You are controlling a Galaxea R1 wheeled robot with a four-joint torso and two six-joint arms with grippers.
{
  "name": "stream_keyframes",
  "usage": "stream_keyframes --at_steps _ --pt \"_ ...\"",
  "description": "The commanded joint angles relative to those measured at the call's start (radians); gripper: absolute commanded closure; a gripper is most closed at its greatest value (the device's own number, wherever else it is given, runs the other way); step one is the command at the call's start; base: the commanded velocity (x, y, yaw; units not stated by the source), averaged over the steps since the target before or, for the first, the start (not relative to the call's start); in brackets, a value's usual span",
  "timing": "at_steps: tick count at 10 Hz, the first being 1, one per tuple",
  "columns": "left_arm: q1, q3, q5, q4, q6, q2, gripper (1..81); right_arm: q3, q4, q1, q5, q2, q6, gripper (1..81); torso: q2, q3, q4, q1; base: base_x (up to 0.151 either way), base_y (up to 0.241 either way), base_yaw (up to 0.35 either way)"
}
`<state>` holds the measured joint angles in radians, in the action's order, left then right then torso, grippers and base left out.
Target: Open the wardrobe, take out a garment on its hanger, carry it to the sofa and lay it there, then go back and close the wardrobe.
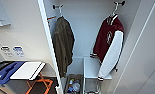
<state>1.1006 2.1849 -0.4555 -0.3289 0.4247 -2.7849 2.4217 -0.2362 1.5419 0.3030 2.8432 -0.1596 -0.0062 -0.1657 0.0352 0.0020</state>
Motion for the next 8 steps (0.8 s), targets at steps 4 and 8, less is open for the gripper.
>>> stream_keyframes --at_steps 4,8 --pt "-0.167 0.022 0.06 0.106 0.003 -0.078 1.0 -0.046 -0.014 -0.047 -0.074 -0.015 -0.004 1.0 0.0 0.0 0.0 0.0 0.0 0.0 0.0" --pt "-0.172 0.065 -0.135 0.505 -0.004 -0.11 1.0 -0.099 -0.018 -0.059 -0.105 -0.037 -0.003 1.0 0.0 0.0 0.0 0.0 0.0 0.0 0.0"
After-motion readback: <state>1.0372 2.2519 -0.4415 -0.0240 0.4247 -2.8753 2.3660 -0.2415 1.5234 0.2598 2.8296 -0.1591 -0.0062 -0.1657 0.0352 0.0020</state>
